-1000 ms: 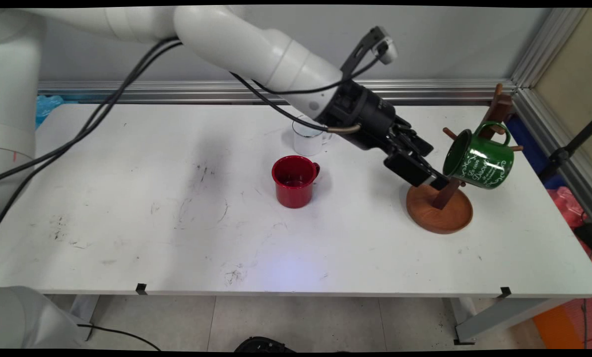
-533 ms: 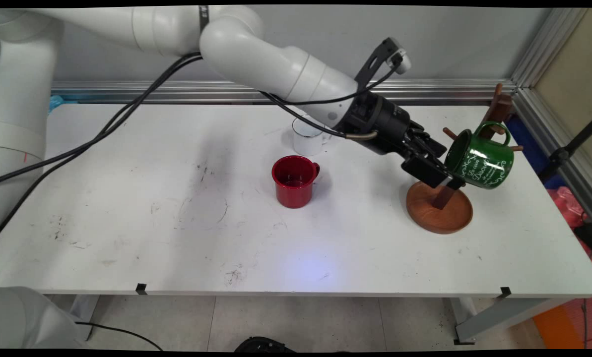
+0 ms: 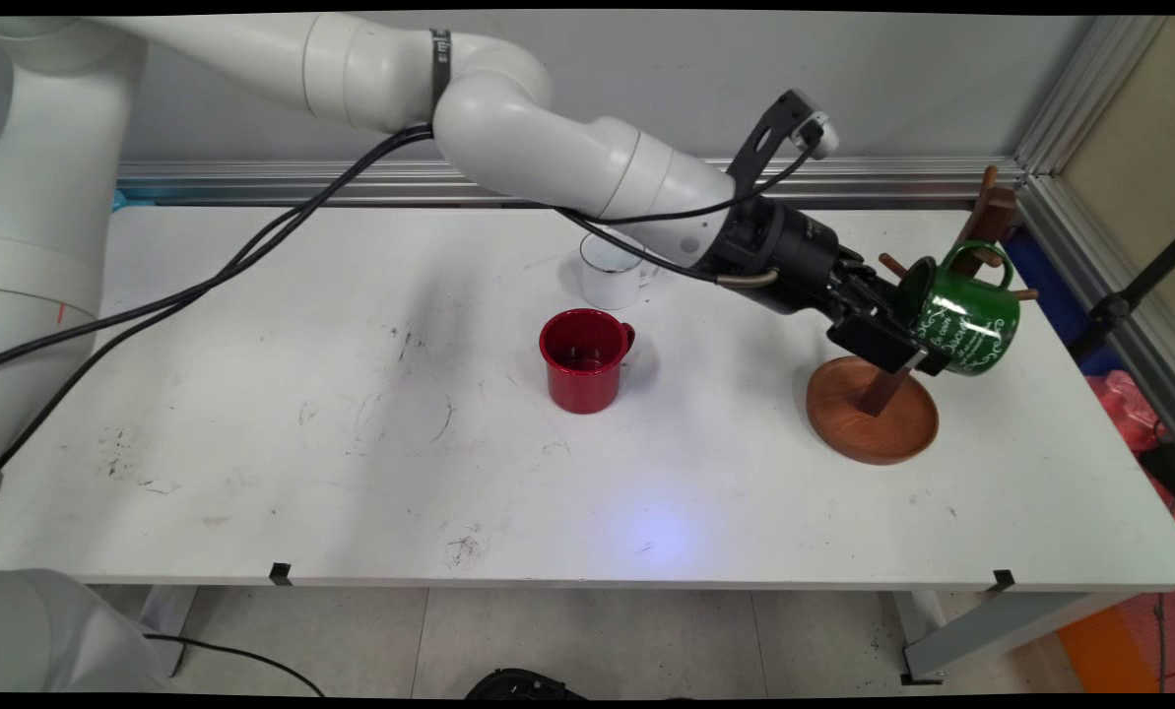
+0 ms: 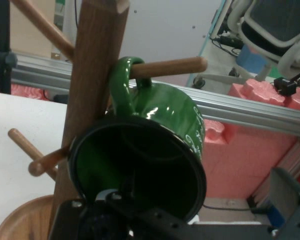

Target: Pick up the green mug from the rack

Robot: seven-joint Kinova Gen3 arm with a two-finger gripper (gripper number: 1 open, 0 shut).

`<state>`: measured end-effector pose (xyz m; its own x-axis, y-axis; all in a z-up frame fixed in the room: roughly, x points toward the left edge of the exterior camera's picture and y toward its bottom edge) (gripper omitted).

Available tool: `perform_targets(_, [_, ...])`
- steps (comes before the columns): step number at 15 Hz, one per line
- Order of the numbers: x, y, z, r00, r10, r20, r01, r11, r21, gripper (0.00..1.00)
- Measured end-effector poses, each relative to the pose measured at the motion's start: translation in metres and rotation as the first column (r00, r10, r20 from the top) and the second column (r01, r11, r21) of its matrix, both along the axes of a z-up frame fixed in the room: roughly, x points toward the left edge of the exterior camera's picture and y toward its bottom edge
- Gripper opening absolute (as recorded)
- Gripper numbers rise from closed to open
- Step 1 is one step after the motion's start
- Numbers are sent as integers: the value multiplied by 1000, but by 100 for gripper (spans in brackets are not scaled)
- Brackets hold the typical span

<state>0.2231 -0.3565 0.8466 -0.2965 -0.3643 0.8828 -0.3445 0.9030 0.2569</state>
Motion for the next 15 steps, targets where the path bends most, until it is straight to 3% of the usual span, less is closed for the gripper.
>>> perform_targets(8, [-7,-3,-8,1000,11,-26,-11,1000,11,100])
perform_targets(9, [-8,-2,-9,1000,11,-29,-11,1000,13,0])
perform_targets(15, [-9,0,-12,999,3,-34,-3,1000,23,0])
